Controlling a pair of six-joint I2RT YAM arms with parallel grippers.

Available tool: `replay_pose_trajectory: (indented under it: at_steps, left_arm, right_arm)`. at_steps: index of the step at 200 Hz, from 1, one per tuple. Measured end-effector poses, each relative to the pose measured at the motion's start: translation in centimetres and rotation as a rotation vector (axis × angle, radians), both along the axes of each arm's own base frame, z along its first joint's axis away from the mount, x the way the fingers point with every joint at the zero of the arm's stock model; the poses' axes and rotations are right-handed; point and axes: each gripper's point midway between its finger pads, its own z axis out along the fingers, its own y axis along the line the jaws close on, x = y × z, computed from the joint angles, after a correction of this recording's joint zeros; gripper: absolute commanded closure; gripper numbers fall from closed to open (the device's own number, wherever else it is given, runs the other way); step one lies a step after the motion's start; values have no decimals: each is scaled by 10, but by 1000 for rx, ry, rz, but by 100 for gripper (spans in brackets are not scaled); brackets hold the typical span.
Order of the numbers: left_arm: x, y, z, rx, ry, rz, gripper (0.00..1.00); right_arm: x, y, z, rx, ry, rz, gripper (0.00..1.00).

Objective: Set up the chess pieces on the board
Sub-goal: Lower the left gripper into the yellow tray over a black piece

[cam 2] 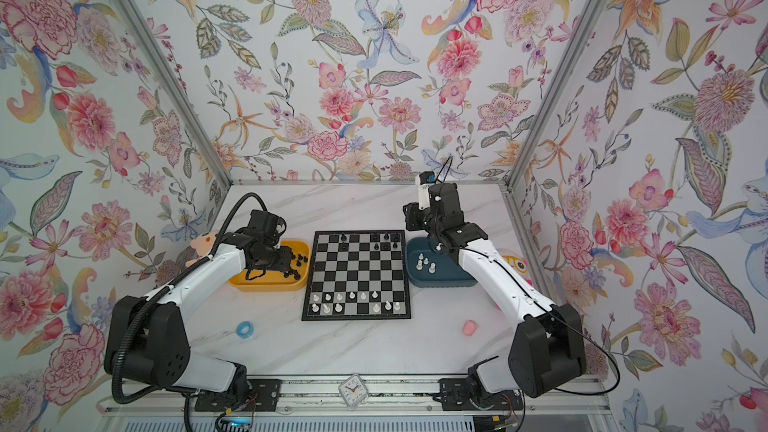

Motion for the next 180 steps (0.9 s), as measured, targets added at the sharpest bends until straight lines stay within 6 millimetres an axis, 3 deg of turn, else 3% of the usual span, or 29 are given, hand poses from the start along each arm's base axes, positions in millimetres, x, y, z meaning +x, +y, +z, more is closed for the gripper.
replay_pose_trajectory:
  at_steps: [180]
  left_arm:
    - [11,-4,-33,-48,30,6,58]
  right_arm:
    - [-1,-1,-6,-4,12,-1,71]
